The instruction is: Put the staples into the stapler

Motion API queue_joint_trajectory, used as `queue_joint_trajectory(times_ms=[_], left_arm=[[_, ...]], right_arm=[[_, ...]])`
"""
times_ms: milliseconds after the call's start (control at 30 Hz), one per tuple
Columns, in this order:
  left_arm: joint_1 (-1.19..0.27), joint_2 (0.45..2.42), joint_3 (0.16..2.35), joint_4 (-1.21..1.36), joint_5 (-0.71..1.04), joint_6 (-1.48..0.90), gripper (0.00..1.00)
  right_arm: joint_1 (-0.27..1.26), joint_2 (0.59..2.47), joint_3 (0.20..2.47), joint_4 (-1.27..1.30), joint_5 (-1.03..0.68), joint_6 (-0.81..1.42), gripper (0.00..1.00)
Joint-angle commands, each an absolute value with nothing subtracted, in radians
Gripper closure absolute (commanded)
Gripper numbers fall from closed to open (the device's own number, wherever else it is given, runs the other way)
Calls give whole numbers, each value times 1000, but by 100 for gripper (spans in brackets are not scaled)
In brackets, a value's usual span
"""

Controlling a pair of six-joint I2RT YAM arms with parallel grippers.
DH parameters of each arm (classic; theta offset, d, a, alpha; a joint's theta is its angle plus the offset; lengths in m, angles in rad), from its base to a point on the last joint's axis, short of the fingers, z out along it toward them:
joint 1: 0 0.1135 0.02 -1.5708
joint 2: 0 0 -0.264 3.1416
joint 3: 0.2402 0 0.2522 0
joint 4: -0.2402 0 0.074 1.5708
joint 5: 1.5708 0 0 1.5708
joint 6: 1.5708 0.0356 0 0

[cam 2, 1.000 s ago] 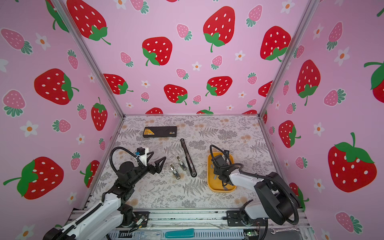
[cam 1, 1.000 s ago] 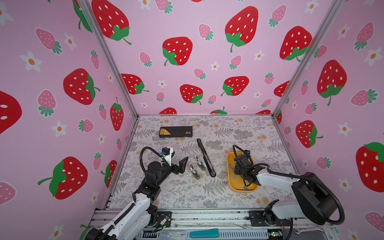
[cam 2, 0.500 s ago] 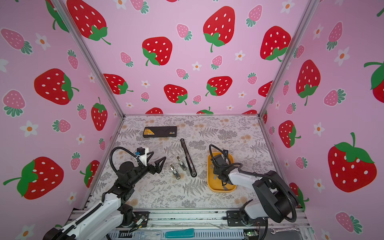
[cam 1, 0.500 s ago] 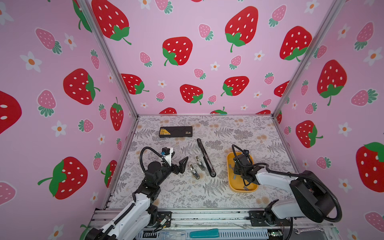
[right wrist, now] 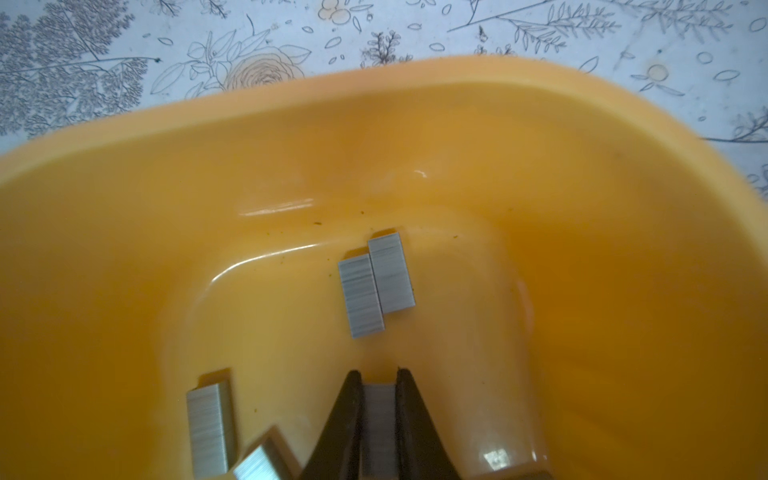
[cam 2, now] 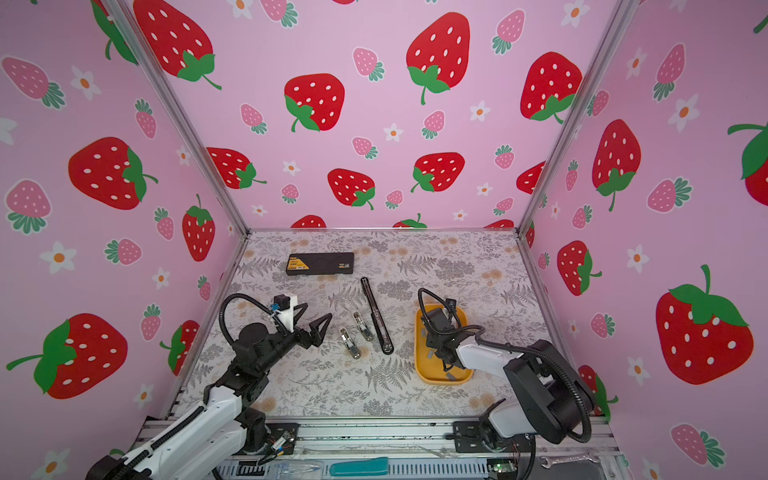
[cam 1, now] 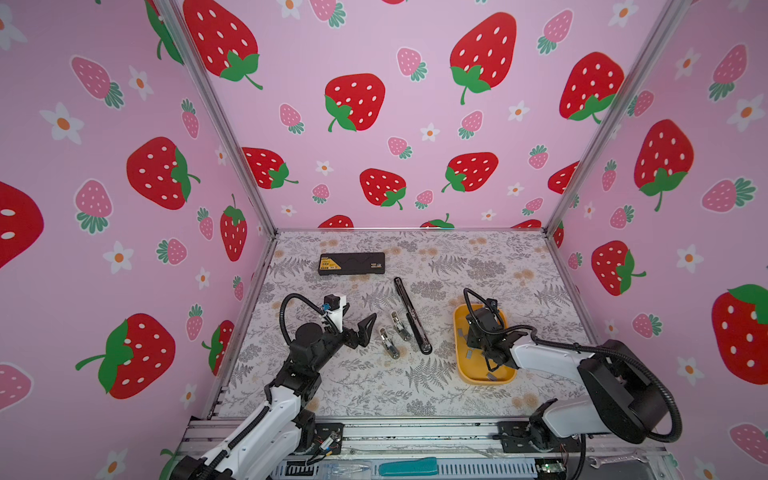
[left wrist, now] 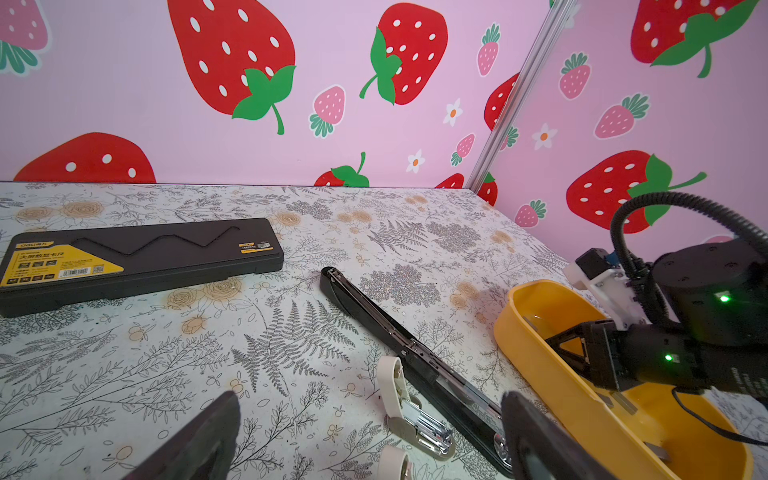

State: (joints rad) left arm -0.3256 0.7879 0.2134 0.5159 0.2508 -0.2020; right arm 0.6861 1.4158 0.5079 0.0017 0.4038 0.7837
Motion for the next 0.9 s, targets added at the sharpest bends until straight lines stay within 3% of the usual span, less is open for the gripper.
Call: queue_joint_trajectory(times_ms=[0, 233, 400, 533, 867], left_arm=[[-329, 774, 215, 529, 251, -193, 1], [-329, 715, 231, 472, 147, -282, 1], [-329, 582, 325, 234, -103, -707, 1], [-346, 481, 352, 156, -14, -924, 1], [-416, 412, 420, -89, -245, -959, 1]], right_arm=[[684, 1390, 484, -54, 387, 784, 84], [687, 1254, 478, -60, 382, 749, 86], [689, 1128, 435, -38, 402, 704, 86], [689, 1073, 415, -4, 390, 674, 86], [692, 1066, 379, 32, 374, 650, 86]])
